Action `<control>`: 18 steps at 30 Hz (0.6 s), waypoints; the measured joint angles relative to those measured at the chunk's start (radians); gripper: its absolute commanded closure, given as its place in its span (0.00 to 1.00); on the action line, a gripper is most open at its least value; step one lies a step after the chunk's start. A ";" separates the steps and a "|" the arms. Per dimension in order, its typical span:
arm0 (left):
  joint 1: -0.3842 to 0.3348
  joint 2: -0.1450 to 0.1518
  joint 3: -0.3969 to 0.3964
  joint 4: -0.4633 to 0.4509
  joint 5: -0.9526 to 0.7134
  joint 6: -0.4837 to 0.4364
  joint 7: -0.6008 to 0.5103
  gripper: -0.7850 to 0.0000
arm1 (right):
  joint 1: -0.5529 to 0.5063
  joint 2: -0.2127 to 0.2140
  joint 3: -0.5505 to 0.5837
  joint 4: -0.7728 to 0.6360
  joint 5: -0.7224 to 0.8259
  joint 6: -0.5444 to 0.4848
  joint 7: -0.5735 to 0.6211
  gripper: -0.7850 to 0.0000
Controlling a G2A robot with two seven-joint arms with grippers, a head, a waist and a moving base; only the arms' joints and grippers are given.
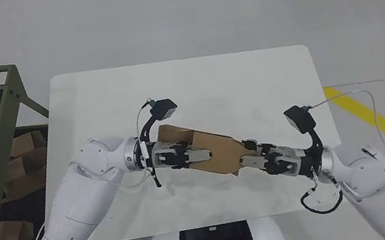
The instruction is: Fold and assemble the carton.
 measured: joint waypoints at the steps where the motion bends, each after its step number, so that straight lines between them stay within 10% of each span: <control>1: 0.000 0.001 0.001 -0.001 -0.001 -0.002 0.001 1.00 | 0.004 0.000 -0.003 0.001 0.000 0.004 0.003 0.66; 18: 0.005 0.021 -0.003 -0.022 -0.032 -0.018 0.018 1.00 | 0.023 -0.001 -0.002 0.027 0.019 0.023 0.019 0.66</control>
